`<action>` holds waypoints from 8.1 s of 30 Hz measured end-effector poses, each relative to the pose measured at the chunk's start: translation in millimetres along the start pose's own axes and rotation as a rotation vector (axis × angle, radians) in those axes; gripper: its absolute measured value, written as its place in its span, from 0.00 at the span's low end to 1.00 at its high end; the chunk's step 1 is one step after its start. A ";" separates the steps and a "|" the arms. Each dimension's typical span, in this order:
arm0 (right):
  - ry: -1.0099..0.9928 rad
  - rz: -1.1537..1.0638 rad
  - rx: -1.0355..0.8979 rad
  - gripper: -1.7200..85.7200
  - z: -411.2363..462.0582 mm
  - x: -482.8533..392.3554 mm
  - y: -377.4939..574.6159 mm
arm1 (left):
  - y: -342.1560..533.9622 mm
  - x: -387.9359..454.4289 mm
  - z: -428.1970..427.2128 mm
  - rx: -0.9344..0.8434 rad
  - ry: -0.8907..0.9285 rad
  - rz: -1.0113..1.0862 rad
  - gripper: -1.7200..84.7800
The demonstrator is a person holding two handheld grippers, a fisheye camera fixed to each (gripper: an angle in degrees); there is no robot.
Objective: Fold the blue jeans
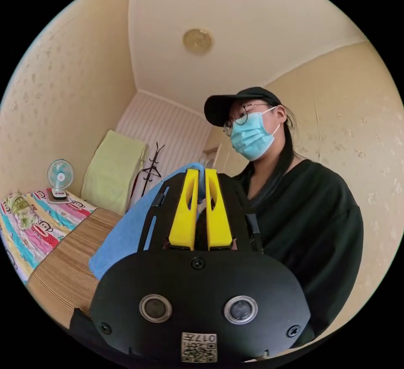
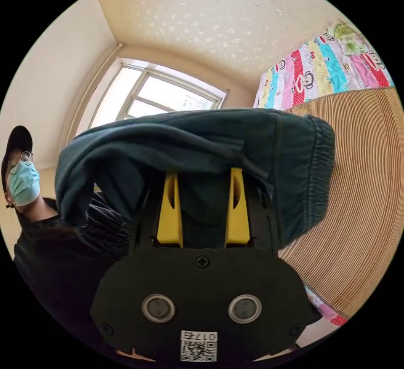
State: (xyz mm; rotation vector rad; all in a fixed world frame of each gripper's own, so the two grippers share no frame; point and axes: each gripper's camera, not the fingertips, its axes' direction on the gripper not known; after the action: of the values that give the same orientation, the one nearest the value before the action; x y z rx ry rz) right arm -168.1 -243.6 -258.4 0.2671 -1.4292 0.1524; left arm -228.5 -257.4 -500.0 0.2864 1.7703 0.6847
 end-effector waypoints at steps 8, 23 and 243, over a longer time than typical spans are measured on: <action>-0.393 -0.153 0.410 0.08 -111.6 -4.2 -18.9 | 29.0 15.7 61.5 -0.390 -0.281 -0.176 0.07; -0.594 -0.516 0.457 0.07 -186.8 -98.7 -74.2 | 154.3 -128.0 68.9 -0.211 -0.242 -0.946 0.06; 1.007 0.465 -0.188 0.20 -521.2 436.1 -123.2 | 457.1 -381.4 234.5 -0.339 -0.349 -1.300 0.01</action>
State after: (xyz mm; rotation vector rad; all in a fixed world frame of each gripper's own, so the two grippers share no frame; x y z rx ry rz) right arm 422.4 -244.2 100.0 -0.2864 -0.4689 0.4554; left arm 41.6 -19.6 29.1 -0.8750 1.1248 -0.0454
